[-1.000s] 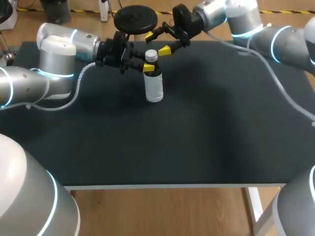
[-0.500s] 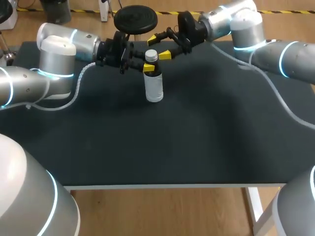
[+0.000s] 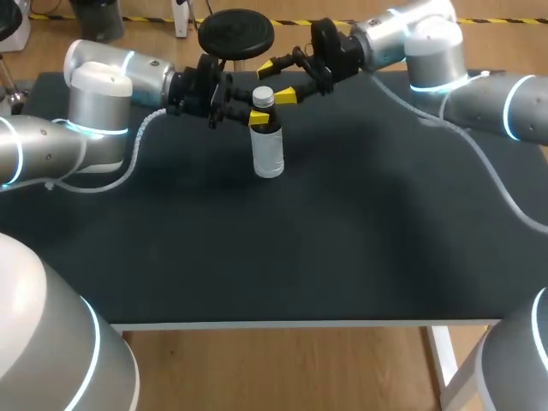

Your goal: Unscrew the bottle cap

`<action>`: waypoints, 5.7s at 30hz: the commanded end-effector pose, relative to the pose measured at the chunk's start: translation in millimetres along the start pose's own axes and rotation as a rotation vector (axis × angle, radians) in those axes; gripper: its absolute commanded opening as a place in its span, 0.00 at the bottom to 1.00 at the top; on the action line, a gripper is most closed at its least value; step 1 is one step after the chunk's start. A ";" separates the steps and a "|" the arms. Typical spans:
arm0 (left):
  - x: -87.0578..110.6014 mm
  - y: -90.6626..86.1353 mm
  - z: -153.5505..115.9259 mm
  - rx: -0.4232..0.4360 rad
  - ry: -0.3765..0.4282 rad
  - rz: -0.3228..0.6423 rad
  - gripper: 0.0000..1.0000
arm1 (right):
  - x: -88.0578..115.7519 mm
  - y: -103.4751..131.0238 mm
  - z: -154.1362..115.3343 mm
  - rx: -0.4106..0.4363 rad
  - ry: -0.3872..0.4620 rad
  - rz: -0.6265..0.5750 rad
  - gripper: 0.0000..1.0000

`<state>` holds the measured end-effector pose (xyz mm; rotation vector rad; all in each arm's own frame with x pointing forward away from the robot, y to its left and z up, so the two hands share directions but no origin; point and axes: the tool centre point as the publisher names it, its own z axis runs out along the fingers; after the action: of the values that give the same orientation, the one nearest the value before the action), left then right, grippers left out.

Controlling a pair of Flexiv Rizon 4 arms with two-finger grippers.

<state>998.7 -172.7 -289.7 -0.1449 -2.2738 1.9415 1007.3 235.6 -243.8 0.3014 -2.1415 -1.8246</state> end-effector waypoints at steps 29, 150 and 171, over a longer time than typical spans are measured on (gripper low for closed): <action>-0.1 1.2 0.3 0.001 0.001 0.000 0.00 | -2.3 -5.2 11.8 -0.030 -0.478 0.053 1.00; -0.1 1.2 0.3 0.001 0.001 0.000 0.00 | 12.8 -24.8 -87.3 0.056 -0.453 0.021 0.00; -0.1 1.2 0.3 0.001 0.001 0.000 0.00 | 35.6 -67.6 -111.1 0.025 -0.979 0.134 0.00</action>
<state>998.5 -173.1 -289.8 -0.1443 -2.2738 1.9422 1021.0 109.1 -287.7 0.0591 -2.1584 -1.8352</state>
